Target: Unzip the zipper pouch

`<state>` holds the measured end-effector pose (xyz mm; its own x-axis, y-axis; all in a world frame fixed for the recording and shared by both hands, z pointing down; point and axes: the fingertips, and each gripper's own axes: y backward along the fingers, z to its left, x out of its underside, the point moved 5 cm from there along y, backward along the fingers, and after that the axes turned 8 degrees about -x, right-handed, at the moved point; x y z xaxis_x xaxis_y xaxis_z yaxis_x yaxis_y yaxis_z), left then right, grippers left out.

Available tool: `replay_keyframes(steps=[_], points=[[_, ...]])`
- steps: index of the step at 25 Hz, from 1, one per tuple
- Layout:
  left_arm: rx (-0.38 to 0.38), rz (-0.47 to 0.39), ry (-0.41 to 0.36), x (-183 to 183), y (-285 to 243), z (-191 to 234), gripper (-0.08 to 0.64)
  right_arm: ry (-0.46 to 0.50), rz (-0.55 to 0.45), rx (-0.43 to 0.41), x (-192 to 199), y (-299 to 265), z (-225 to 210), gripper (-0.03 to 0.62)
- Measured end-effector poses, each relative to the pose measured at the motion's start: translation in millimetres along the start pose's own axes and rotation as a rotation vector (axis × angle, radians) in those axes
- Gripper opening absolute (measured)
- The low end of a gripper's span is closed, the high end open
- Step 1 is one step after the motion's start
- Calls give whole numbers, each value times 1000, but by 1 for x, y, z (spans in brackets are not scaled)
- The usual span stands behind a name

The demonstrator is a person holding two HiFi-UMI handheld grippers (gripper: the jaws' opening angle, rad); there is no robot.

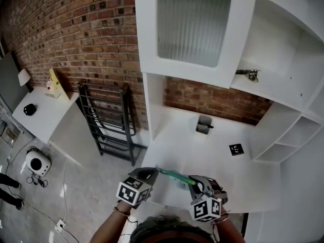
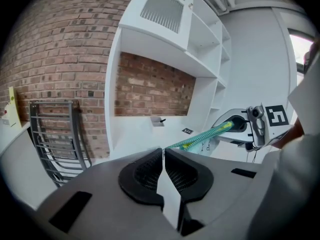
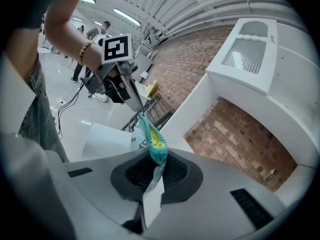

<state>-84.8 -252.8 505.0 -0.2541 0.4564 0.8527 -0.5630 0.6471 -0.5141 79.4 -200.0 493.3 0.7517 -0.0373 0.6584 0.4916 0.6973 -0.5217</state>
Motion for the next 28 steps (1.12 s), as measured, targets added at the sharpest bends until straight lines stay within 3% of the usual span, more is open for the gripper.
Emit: replay_keyframes(steps=[5,12,19,28], points=[[1,-83,45,-6,4,2,6,-109,-7,-39,7,-12,-6,3],[-6,-216,101,-13,14,5,31,-447,-119,-126,30,-30,-30,3],[-36,-254,160,-7,21,13,31,-790,-283,-175,46,-42,-73,3],[-23,-289,166,-6,17,10,31,-1061,-348,-188,76,-57,-82,3]])
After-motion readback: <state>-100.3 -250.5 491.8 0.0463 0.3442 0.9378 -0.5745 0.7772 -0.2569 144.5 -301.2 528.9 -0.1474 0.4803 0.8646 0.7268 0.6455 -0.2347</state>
